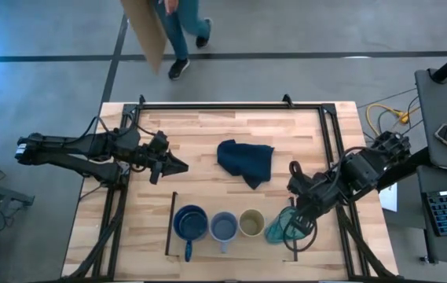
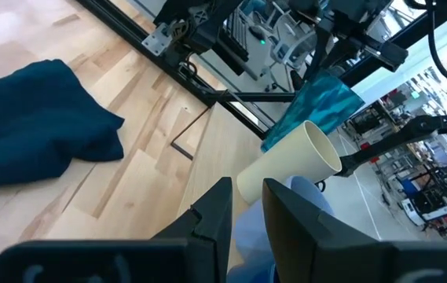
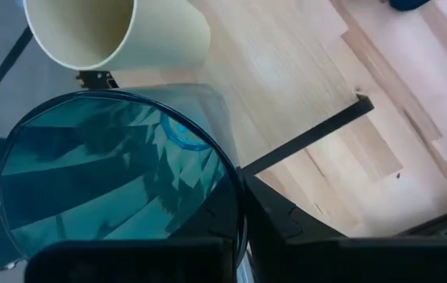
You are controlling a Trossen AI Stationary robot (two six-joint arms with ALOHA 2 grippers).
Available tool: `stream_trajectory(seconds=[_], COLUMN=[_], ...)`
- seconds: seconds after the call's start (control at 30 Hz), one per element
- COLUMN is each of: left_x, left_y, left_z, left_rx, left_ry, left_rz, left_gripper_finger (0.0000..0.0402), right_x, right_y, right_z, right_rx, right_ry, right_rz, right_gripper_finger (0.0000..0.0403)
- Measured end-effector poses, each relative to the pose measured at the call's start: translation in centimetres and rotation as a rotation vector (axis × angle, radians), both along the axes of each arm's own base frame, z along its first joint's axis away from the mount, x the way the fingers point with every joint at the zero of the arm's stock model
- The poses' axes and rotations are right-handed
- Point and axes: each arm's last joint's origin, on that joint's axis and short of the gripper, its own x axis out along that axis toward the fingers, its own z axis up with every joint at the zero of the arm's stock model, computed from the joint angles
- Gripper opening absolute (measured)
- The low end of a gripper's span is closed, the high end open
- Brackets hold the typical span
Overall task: Stack small to large cups/mugs on shelf
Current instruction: Put the blue cup on the shelf
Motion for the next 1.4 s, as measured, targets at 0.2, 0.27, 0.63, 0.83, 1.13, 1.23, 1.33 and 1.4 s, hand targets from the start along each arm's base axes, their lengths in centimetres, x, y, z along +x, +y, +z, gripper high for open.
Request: stream_trajectory(seconds=[0.2,0.27,0.63,0.83,1.13,1.23,1.33,1.4], left_x=[0.0,0.0,0.0,0.0,0.6,0.9,1.2,1.2], left_y=[0.0,0.0,0.0,0.0,0.0,0.0,-0.1,-0.1], left_z=[0.0,0.0,0.0,0.0,-0.5,-0.7,-0.8,-0.9], left_rx=[0.003,0.003,0.005,0.005,0.009,0.009,0.005,0.004], left_ry=[0.0,0.0,-0.001,0.0,0.025,0.038,0.048,0.05], left_rz=[-0.001,0.0,-0.001,-0.001,-0.001,-0.001,0.0,-0.001], left_gripper_finger=[0.0059,0.0059,0.0059,0.0059,0.0059,0.0059,0.0059,0.0059], right_x=[0.3,0.4,0.5,0.5,0.8,1.1,1.2,1.4], right_y=[0.0,0.1,0.1,0.1,0.3,0.5,0.6,0.7], right_z=[-0.5,-0.8,-1.3,-0.7,-0.7,-0.8,-1.0,-1.1], right_rx=[-0.036,-0.044,-0.052,-0.043,-0.032,-0.027,-0.026,-0.026], right_ry=[-0.002,0.01,0.034,0.007,-0.008,-0.022,-0.018,-0.013], right_rz=[-0.006,-0.006,0.005,0.001,0.001,0.009,0.013,0.014], right_gripper_finger=[0.0009,0.0009,0.0016,0.0037,0.0056,0.0056,0.0056,0.0056])
